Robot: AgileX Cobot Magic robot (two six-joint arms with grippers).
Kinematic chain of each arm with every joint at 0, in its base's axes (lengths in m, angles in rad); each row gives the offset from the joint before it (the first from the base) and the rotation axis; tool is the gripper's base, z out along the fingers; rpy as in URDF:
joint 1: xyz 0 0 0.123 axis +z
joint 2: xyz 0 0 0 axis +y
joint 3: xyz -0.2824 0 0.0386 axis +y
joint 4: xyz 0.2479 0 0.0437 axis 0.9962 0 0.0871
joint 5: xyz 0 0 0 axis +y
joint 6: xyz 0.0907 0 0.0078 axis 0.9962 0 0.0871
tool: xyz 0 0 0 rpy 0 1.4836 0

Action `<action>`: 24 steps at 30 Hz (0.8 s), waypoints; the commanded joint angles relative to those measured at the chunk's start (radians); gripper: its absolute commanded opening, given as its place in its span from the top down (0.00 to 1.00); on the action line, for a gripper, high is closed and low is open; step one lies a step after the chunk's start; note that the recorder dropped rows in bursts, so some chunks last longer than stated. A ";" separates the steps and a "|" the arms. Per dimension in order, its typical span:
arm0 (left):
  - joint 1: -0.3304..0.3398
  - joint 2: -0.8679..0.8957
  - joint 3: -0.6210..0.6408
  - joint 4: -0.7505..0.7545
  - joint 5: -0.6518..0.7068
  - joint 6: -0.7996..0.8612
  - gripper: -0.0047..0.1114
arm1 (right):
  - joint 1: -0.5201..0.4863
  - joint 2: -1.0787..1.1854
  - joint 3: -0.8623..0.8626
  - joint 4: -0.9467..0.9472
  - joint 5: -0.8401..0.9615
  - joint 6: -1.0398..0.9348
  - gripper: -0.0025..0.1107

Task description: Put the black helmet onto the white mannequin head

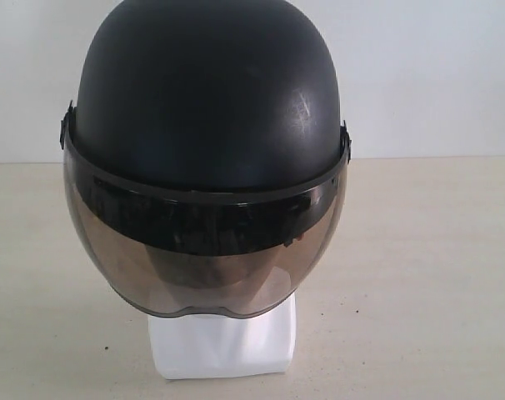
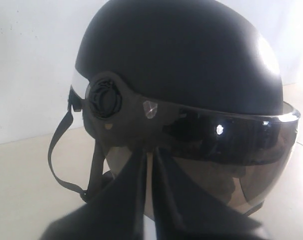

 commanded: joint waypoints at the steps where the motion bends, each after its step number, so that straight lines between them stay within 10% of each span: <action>1: -0.009 -0.005 0.005 -0.015 -0.010 -0.011 0.92 | -0.006 -0.007 0.004 -0.003 0.024 -0.005 0.98; 24: -0.009 -0.005 0.005 -0.015 -0.011 -0.011 0.92 | -0.197 -0.007 0.004 0.002 0.165 0.109 0.98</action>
